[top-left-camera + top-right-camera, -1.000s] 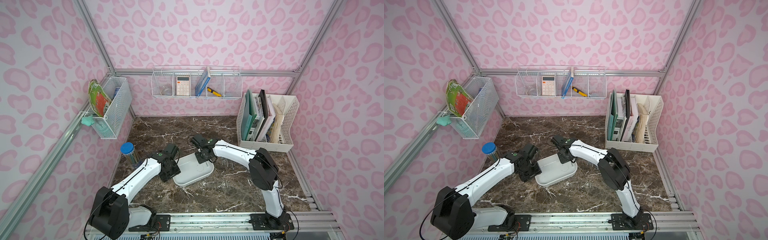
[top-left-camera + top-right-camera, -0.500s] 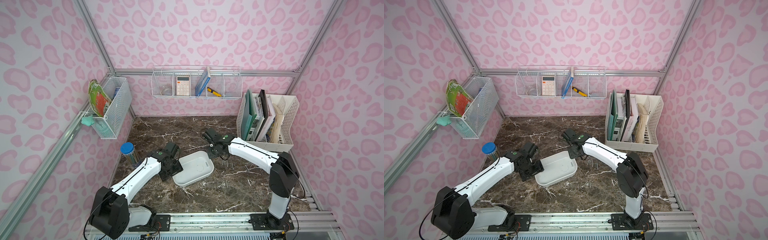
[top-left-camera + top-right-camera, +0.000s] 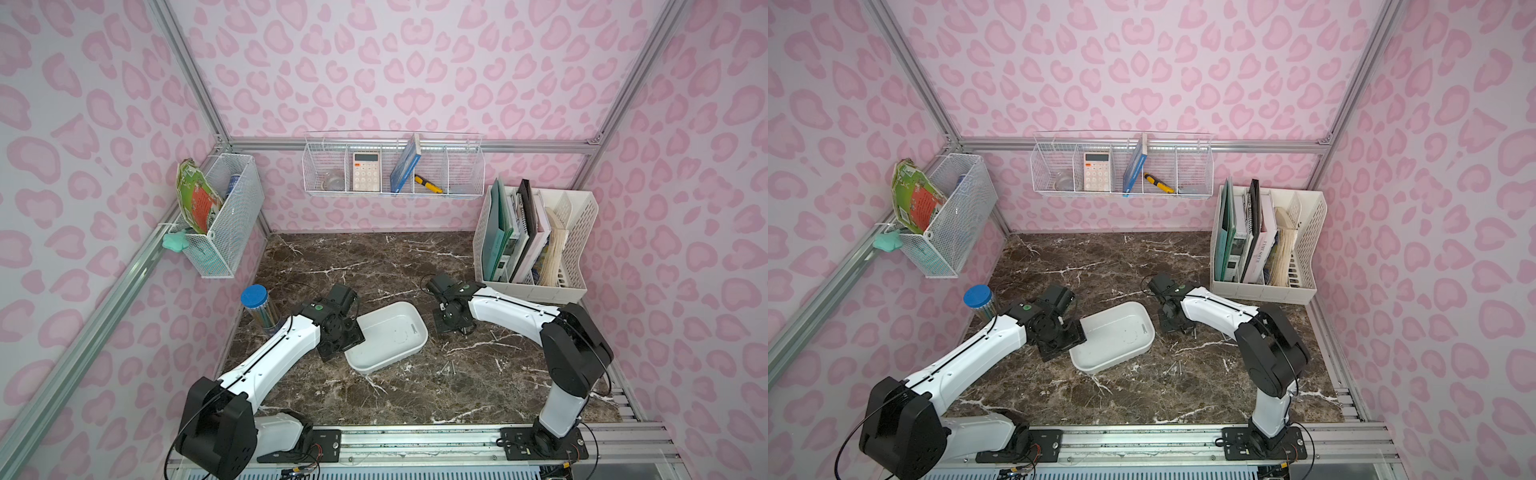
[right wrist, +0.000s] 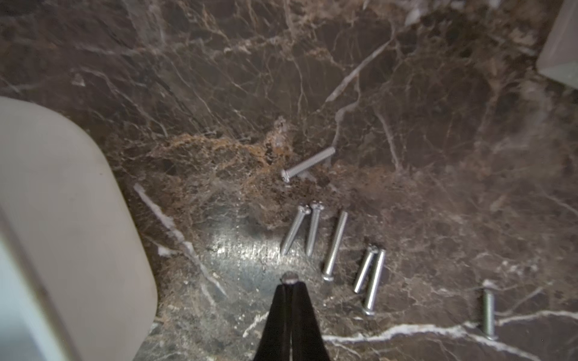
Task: Take out the screws from the storage box
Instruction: Place the screw at the center of the board.
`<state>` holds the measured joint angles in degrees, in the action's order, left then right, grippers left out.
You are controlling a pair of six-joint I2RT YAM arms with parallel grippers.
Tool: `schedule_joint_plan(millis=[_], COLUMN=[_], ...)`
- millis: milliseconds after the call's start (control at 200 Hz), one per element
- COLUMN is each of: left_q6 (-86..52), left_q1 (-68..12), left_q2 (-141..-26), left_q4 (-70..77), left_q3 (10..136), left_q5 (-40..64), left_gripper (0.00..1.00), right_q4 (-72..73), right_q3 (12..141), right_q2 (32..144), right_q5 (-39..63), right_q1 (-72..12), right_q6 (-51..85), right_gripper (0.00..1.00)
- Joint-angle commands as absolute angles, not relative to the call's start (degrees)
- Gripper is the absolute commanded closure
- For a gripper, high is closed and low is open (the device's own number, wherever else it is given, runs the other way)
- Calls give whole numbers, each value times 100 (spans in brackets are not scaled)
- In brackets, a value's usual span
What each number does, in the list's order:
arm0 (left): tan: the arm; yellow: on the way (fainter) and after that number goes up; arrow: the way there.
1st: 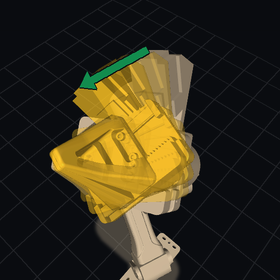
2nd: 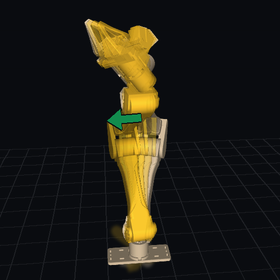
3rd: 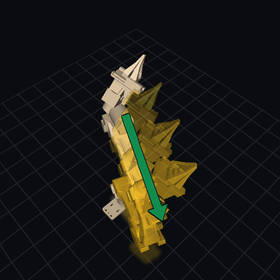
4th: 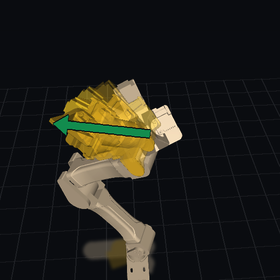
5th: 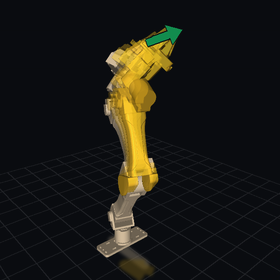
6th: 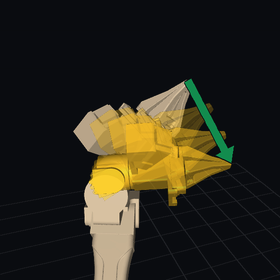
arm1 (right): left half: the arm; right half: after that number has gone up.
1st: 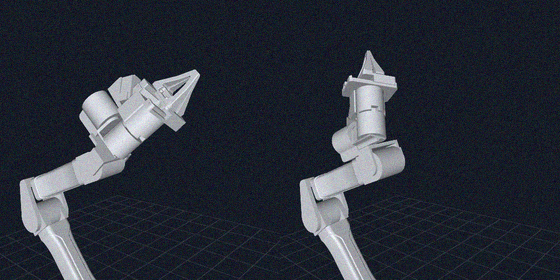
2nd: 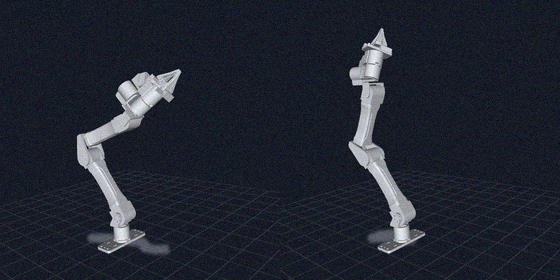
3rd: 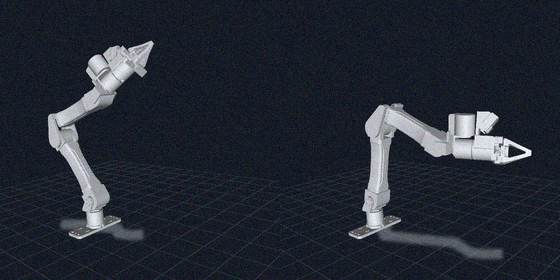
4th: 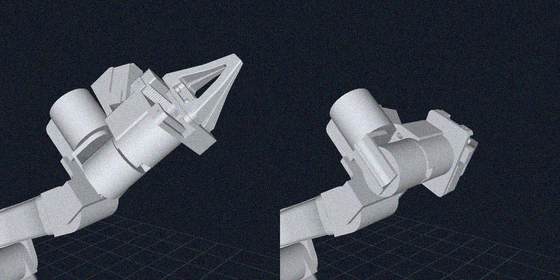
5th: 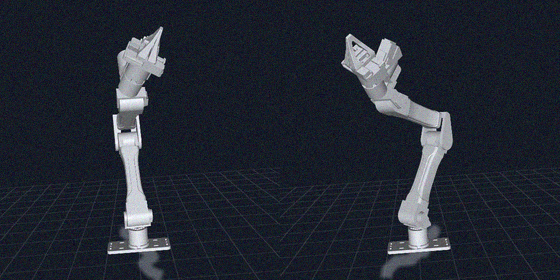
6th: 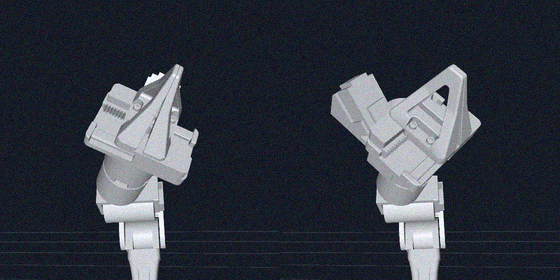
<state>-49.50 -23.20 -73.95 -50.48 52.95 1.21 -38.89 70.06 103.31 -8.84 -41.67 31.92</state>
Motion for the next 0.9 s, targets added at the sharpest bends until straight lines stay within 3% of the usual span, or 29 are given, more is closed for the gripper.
schedule_joint_plan(millis=[0,405,570,895], left_q6=[-4885,-4901,-4924,-4943], left_q1=[-2316,-2313,-2318,-2318], left_q2=[-7383,-7348,-7339,-7287], left_q4=[-5166,-5188,-5194,-5172], left_q3=[5278,5255,5247,5199], left_q5=[44,26,26,22], left_gripper=[22,24,24,25], right_q4=[-3719,-3778,-3973,-4442], right_q3=[6934,6950,7207,8931], right_q2=[10387,10510,10323,10558], right_q5=[-888,-897,-976,-878], right_q1=[-4165,-4178,-4210,-4859], right_q6=[3278,3252,3218,2804], right_gripper=[96,87,77,70])
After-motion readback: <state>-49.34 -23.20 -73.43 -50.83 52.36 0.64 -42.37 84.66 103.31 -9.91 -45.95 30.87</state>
